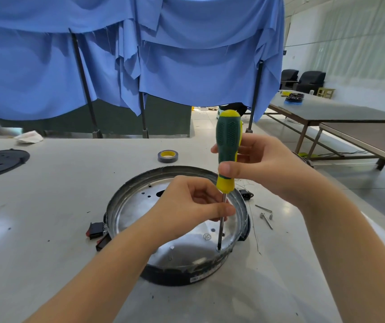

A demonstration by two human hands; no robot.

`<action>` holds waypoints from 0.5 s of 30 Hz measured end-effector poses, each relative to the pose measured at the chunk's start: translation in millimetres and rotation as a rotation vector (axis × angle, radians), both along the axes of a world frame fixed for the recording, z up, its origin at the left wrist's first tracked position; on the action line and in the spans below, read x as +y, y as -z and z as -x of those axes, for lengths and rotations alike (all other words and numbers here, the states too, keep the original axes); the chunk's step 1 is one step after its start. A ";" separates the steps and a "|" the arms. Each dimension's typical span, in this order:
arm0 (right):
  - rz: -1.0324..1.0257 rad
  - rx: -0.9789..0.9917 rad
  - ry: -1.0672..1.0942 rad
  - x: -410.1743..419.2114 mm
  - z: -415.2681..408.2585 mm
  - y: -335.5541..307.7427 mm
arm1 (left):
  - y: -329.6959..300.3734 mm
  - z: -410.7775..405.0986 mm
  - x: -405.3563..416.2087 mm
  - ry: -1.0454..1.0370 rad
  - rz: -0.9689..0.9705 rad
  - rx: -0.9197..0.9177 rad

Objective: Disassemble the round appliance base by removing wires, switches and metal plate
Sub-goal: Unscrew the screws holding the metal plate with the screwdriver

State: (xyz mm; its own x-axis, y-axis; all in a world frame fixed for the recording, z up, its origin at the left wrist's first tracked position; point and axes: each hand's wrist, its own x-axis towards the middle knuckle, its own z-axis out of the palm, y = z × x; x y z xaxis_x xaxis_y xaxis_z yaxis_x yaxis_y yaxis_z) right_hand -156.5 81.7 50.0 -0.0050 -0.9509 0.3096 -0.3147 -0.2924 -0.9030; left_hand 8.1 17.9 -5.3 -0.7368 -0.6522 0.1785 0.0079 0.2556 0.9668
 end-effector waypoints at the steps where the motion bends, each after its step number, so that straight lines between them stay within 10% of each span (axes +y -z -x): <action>1: 0.009 -0.016 0.000 0.8 1.2 -0.2 | 0.0 0.3 0.3 -0.003 0.001 0.001; 15: -0.111 -0.056 -0.149 6.4 8.6 -3.9 | -2.2 -3.2 -0.8 0.071 -0.122 -0.012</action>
State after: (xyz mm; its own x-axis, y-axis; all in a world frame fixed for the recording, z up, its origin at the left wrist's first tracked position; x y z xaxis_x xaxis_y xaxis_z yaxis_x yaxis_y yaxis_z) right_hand -165.1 88.1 53.9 0.1239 -0.9706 0.2063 -0.2241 -0.2299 -0.9471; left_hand 11.3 17.1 -3.1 -0.7832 -0.6150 0.0919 0.0104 0.1349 0.9908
